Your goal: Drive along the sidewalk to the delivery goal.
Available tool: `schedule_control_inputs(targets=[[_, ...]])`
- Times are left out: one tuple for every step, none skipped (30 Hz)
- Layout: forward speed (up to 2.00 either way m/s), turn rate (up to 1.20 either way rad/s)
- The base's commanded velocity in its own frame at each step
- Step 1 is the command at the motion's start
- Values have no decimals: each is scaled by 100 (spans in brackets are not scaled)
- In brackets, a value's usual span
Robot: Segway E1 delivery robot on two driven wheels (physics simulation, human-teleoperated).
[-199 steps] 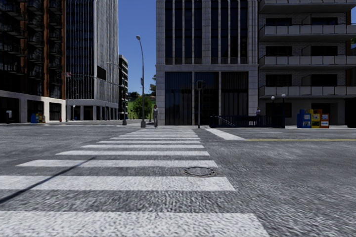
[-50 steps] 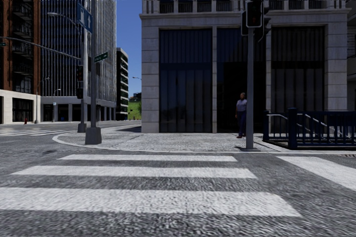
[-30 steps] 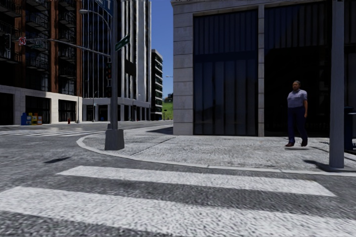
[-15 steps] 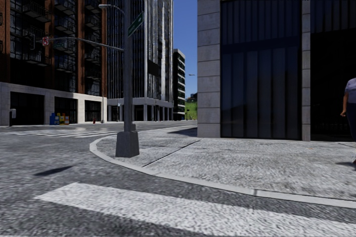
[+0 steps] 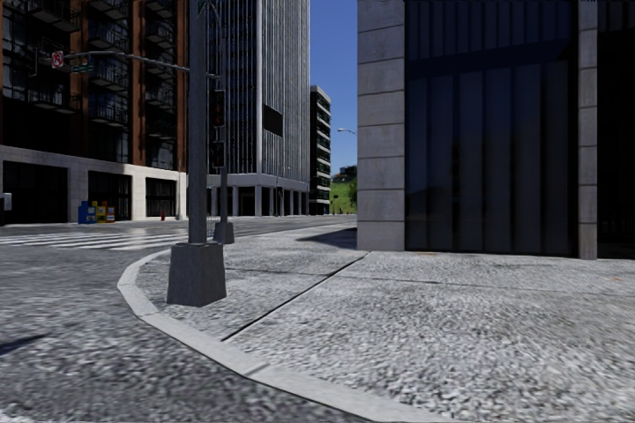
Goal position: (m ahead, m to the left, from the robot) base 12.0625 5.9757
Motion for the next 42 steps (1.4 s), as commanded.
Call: schedule_control_inputs(targets=[[200, 0], [200, 0], [200, 0], [200, 0], [200, 0], [195, 0], [180, -5], [180, -5], [167, -7], [160, -7], [156, -7], [148, -7], [148, -7], [135, -7], [129, -7], [127, -2], [126, 0], [126, 0], [126, 0], [126, 0], [126, 0], [126, 0], [126, 0], [126, 0], [126, 0], [126, 0], [126, 0], [126, 0], [126, 0], [126, 0], [126, 0], [126, 0], [128, 0], [129, 0], [129, 0], [130, 0], [130, 0], [130, 0], [130, 0], [130, 0], [130, 0], [131, 0]])
